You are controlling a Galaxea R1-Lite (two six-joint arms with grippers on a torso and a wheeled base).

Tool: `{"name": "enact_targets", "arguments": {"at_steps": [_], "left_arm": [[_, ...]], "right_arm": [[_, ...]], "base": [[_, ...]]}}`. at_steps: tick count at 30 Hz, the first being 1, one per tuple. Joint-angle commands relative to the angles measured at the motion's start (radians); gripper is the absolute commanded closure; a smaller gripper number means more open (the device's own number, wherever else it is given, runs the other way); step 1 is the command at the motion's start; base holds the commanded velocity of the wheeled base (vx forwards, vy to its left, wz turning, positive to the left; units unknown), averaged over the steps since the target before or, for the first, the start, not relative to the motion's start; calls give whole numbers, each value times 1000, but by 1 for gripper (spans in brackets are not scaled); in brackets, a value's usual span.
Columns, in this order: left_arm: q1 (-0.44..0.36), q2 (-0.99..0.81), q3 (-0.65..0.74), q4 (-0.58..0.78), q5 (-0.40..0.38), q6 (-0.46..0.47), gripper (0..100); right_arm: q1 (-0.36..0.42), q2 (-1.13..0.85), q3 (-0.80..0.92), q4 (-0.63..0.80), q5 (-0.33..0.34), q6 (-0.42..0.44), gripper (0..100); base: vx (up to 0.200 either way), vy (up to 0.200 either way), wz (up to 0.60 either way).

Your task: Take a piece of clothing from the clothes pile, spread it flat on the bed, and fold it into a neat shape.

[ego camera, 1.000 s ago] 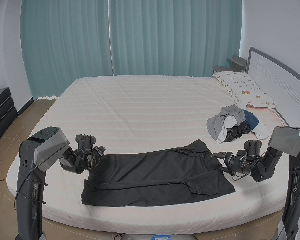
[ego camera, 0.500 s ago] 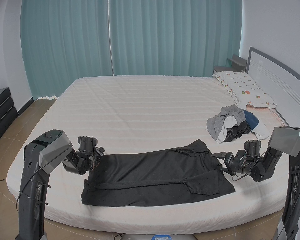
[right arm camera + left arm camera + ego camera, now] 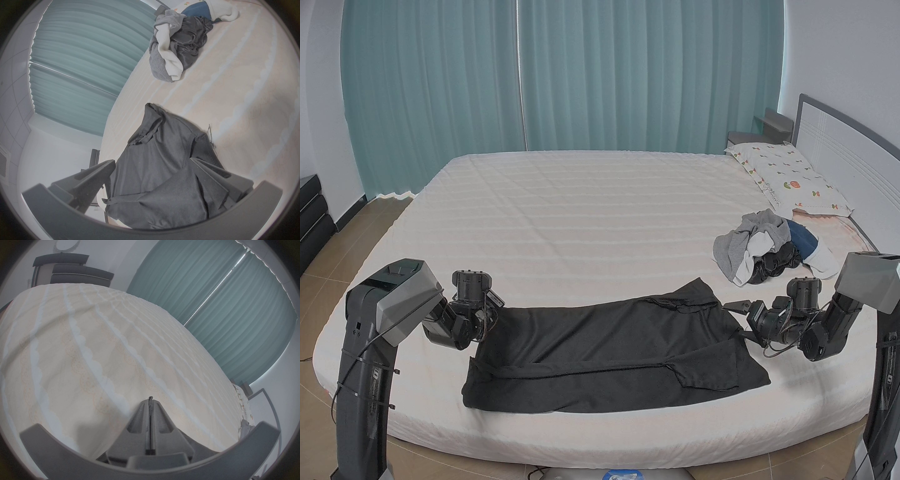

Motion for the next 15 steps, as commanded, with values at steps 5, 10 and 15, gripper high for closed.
{"name": "enact_targets", "arguments": {"at_steps": [5,10,15], "left_arm": [[16,-69,53,0,-18,-83,100],[36,-116,108,0,-75,-129,100],[38,-130,128,-3,-102,-143,100]], "right_arm": [[72,55,-168,70,-178,-3,0],[130,55,-346,265,-253,-29,0],[173,129,-527,443,-315,-54,0]], "base": [[0,0,0],[0,0,0],[0,0,0]]}}
